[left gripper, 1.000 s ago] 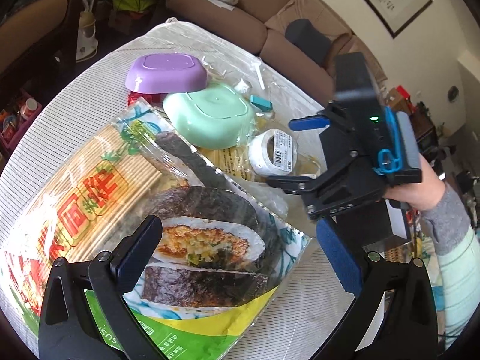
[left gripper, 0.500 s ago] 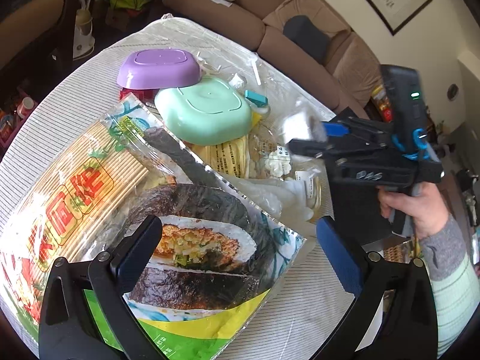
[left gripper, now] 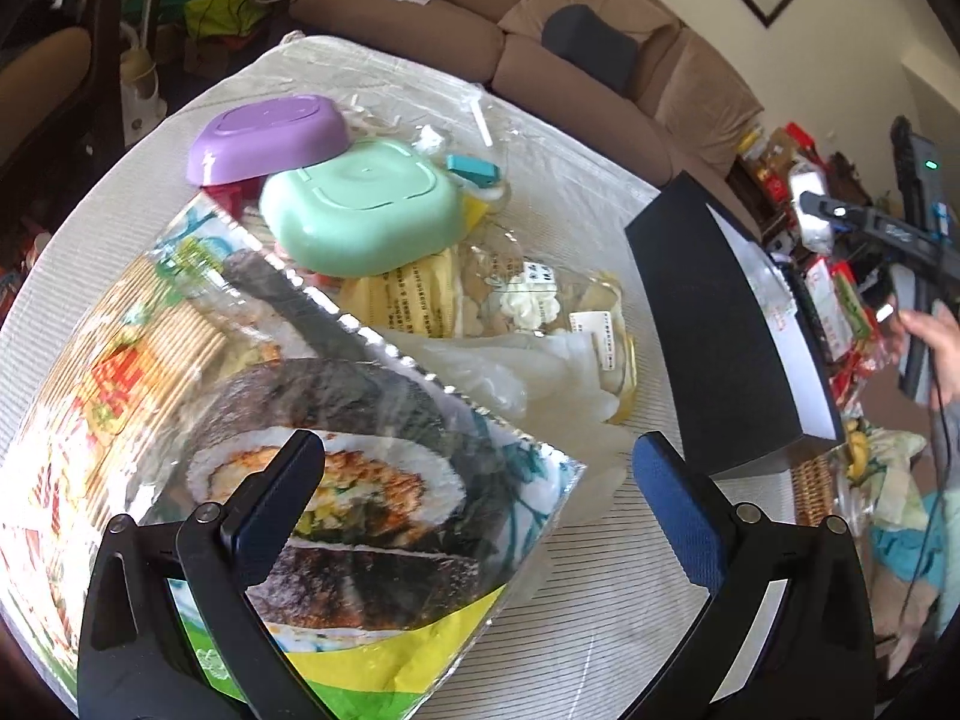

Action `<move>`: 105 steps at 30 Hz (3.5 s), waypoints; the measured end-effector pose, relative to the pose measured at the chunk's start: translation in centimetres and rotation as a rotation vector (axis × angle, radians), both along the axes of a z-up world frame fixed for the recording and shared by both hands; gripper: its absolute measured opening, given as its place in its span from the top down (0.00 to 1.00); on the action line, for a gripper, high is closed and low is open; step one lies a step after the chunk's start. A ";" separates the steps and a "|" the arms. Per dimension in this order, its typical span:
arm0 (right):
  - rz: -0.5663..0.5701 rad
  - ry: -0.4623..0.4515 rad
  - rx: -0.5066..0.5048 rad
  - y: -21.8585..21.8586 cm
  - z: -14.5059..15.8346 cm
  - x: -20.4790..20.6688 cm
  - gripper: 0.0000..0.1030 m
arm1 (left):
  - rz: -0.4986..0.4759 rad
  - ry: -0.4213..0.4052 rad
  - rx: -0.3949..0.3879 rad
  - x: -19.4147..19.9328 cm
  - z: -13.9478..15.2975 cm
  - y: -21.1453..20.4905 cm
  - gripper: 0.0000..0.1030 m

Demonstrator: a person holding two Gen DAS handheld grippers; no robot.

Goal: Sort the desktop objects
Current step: 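Carry the tape roll into the black box and open the right gripper, then withdraw the right gripper from the black box back to the pile, then grasp the white round cap with teal stick with the right gripper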

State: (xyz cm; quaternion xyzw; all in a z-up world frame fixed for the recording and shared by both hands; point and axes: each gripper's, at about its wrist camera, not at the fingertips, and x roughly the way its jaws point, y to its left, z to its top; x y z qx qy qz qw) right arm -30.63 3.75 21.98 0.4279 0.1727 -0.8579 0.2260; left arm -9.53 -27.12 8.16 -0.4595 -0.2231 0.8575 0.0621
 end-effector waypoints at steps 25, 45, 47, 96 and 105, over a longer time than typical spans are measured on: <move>0.464 0.126 0.741 -1.7 -16.3 -8.6 0.27 | -0.045 0.055 -0.014 -2.1 0.1 3.5 0.00; -0.152 -0.152 0.170 4.4 -12.4 -13.0 0.27 | -0.062 0.057 0.015 -2.0 0.5 4.2 0.00; -0.117 -0.104 0.241 3.2 -12.7 -12.5 0.27 | -0.065 0.053 0.013 -2.1 0.4 4.2 0.00; 0.182 -0.131 -0.179 -15.3 -7.1 -2.9 0.22 | 0.042 0.164 -0.231 -3.8 3.0 2.9 0.00; 0.145 -0.172 -0.114 -20.7 -13.7 -3.1 0.24 | 0.091 0.093 -0.235 -5.4 1.6 -0.1 0.00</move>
